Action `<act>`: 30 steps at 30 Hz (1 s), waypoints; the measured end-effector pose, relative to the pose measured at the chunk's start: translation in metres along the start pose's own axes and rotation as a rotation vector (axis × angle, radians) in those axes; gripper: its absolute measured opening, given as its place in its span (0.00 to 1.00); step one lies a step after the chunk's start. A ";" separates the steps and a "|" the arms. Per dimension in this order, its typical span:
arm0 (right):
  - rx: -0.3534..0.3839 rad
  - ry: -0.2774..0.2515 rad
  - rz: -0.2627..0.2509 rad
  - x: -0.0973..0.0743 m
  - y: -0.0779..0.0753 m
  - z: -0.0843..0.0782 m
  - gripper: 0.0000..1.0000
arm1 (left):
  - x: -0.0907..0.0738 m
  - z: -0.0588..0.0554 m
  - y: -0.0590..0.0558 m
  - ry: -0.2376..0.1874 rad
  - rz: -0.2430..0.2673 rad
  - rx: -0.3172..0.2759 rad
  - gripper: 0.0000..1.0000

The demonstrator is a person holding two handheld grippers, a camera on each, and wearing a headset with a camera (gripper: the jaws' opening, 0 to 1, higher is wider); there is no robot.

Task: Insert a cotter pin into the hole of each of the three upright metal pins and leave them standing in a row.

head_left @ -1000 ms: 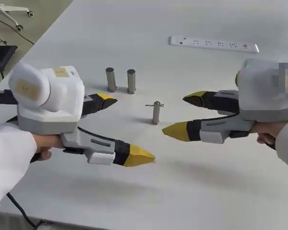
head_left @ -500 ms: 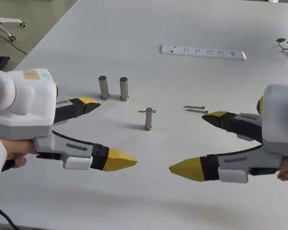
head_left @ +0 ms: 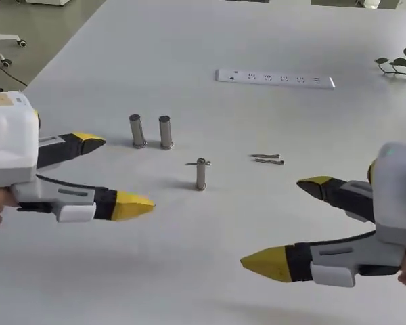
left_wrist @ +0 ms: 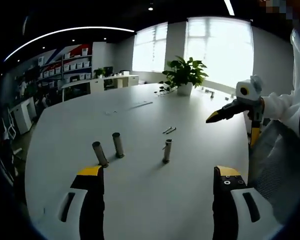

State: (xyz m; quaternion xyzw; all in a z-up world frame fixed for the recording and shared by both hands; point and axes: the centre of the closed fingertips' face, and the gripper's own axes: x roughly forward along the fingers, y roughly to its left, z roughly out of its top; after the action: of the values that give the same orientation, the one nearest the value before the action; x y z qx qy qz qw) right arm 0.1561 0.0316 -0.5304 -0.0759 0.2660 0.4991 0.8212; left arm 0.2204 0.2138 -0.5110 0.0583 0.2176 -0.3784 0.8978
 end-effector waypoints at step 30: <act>0.060 0.018 -0.018 -0.011 -0.017 -0.011 0.96 | 0.094 -0.021 0.113 0.108 0.211 -0.040 0.29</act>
State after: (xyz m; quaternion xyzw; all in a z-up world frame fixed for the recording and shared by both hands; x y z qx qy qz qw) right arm 0.1627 0.0107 -0.5360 -0.0583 0.2874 0.4829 0.8251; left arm 0.3505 0.2380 -0.5773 0.0835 0.2659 -0.2735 0.9206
